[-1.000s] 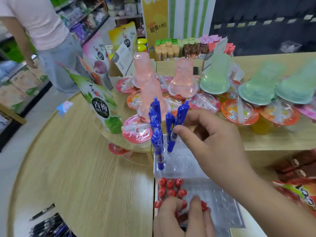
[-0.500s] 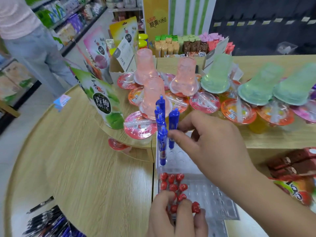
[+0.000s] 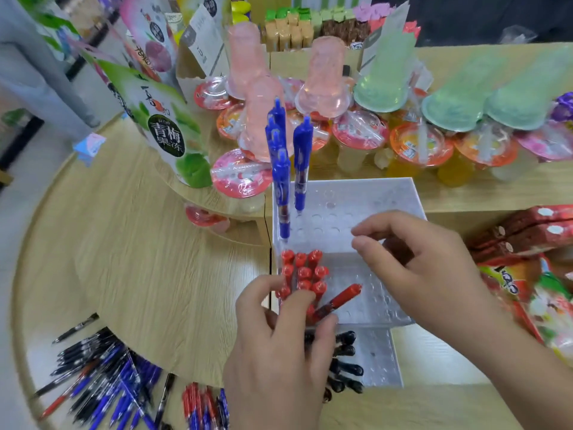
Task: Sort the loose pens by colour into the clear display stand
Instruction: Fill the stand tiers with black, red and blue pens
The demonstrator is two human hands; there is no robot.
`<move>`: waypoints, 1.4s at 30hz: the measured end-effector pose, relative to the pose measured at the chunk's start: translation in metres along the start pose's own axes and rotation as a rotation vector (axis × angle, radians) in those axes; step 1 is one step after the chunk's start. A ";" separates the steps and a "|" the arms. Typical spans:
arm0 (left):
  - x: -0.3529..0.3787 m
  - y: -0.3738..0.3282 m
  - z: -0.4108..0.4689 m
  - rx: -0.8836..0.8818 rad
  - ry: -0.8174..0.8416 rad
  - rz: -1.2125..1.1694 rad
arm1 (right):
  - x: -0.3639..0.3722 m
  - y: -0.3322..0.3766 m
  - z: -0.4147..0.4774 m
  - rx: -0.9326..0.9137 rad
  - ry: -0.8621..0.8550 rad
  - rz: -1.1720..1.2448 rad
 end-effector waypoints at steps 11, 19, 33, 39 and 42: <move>0.013 0.026 -0.012 -0.116 -0.045 -0.344 | 0.043 -0.031 -0.061 0.133 0.126 0.220; 0.022 0.047 -0.020 -0.310 0.086 -0.397 | 0.048 -0.021 -0.046 -0.085 0.100 -0.247; 0.018 0.079 -0.022 -0.330 0.173 -0.348 | 0.055 -0.011 -0.078 -0.062 0.011 -0.267; -0.015 0.142 -0.069 -0.507 0.123 -0.346 | 0.106 0.014 -0.165 0.013 0.155 -0.031; -0.009 0.177 -0.126 -0.635 0.185 -0.261 | 0.165 -0.032 -0.215 0.323 0.318 -0.066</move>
Point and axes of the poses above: each hand's wrist, its own z-axis towards the middle knuckle, its own x-axis out of the palm, y = z × x, the point moved 2 cm from there along z, towards the middle knuckle, and after that the axes turned 7 degrees about z, right-handed, at the moved point
